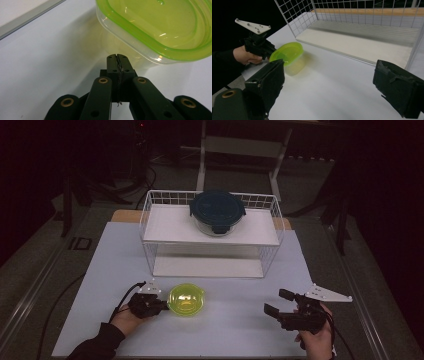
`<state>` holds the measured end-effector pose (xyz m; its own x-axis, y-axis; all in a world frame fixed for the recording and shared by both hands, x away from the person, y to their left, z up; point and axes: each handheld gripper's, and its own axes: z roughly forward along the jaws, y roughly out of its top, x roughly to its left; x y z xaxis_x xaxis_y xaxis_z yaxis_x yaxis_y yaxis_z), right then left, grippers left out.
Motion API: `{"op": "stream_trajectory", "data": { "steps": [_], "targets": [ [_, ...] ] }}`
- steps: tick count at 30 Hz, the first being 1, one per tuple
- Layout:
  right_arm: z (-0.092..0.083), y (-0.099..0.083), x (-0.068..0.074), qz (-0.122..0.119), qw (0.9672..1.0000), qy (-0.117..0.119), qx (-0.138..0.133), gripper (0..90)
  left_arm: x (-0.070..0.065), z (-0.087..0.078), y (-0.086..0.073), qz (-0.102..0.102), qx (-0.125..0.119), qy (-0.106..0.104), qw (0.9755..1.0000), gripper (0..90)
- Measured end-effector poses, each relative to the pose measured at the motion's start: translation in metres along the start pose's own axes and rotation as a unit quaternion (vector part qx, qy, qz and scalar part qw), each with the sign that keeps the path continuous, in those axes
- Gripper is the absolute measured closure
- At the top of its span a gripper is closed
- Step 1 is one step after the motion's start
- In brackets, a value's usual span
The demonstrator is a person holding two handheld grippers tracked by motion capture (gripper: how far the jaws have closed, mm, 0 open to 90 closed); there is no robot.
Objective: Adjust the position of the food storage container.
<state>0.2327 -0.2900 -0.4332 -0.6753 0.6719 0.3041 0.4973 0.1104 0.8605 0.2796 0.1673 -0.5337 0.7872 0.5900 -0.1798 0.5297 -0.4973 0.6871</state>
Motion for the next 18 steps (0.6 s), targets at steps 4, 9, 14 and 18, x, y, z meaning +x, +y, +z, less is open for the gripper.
{"op": "stream_trajectory", "data": {
  "steps": [4, 9, 14, 18],
  "targets": [
    [0.001, 0.000, 0.000, 0.001, 1.0000, 0.000, 0.001, 9.8, -0.003, 0.005, 0.004, 0.006, 0.002, -0.001, 1.0000, 88.5],
    [0.001, 0.000, 0.000, 0.001, 1.0000, 0.002, 0.001, 9.8, -0.006, 0.012, 0.009, 0.008, 0.002, -0.006, 1.0000, 88.5],
    [0.001, -0.001, 0.000, 0.003, 1.0000, 0.001, 0.000, 9.8, -0.008, 0.019, 0.015, 0.011, 0.002, -0.015, 0.9998, 88.6],
    [0.001, -0.001, 0.000, 0.000, 1.0000, 0.001, -0.001, 9.8, -0.010, 0.025, 0.020, 0.014, 0.003, -0.019, 0.9997, 88.6]
  ]
}}
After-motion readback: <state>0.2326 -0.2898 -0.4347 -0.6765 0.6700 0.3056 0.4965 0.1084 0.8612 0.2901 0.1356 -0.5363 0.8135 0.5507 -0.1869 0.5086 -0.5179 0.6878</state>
